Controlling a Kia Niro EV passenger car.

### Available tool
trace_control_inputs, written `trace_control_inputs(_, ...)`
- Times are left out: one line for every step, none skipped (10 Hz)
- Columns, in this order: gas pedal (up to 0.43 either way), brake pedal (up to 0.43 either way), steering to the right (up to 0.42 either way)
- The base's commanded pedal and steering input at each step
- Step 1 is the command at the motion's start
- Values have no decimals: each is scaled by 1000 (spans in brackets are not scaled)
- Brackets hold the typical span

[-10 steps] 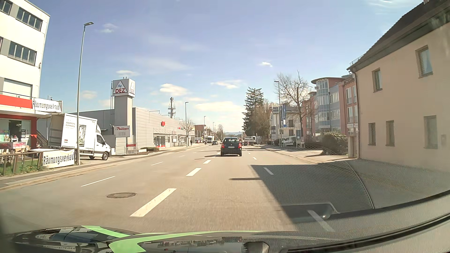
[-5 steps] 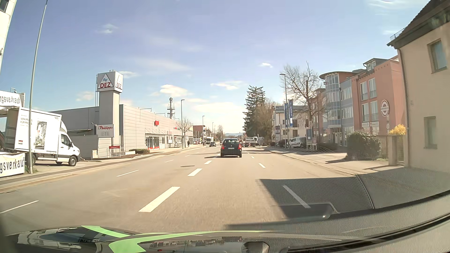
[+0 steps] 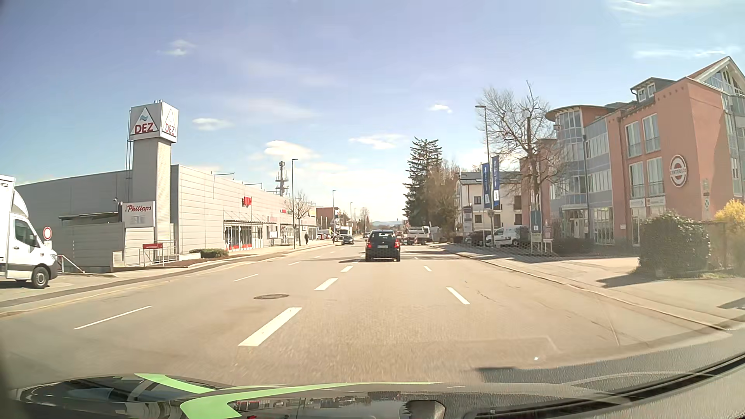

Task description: Follow the waypoints while adhering to traffic rules and regulations

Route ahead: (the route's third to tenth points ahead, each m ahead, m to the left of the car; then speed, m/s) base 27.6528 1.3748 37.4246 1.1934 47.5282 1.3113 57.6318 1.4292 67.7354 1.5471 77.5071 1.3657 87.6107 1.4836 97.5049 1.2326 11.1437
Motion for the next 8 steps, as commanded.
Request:
trace_control_inputs(39, 0, -1)
trace_control_inputs(39, 0, -1)
trace_control_inputs(39, 0, -1)
trace_control_inputs(39, 0, -1)
trace_control_inputs(39, 0, -1)
trace_control_inputs(39, 0, -1)
trace_control_inputs(39, 0, -1)
trace_control_inputs(39, 0, -1)
